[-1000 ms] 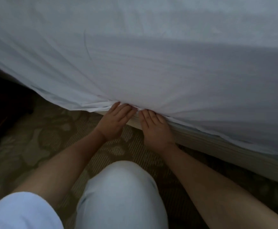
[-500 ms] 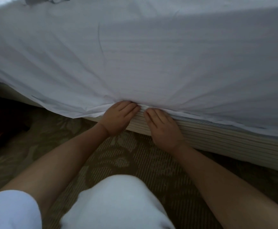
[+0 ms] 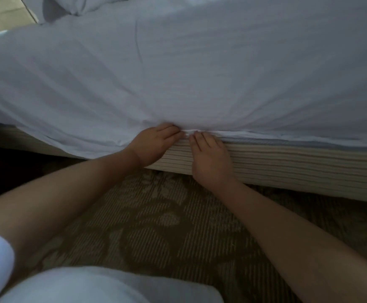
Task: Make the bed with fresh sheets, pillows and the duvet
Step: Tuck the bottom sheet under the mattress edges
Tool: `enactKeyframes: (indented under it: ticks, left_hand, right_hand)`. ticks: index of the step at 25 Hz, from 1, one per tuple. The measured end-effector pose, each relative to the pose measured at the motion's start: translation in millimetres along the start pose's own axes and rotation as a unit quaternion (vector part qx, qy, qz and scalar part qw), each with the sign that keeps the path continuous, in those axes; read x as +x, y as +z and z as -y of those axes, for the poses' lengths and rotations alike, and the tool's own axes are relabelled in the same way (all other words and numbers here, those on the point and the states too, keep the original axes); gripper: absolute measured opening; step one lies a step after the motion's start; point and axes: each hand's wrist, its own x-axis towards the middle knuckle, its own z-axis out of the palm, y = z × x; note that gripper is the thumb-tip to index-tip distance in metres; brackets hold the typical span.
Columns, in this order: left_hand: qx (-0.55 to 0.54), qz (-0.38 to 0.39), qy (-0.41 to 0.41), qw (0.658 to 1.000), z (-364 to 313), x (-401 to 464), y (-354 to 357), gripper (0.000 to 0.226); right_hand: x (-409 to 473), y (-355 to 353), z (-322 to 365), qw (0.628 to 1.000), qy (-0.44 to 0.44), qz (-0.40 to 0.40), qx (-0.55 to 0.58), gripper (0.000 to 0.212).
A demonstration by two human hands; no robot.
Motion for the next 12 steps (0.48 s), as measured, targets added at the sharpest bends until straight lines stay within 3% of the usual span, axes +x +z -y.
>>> enactKeyframes:
  ticks: [2,6,12]
  left_hand:
    - [-0.013,0.011,-0.03,0.999,8,-9,-5,0.038]
    - [-0.128,0.056,-0.209,0.968,1,-26,-9,0.043]
    - [-0.208,0.116,-0.246,0.939,0,-30,-16,0.061]
  right_hand:
    - [-1,-4,8,1.0,0.03,-0.002,-0.007,0.058]
    - [5,-34,23,0.992,0.051,0.114,-0.036,0.059]
    - [27,-61,34,0.969,0.129,0.206,-0.031,0.047]
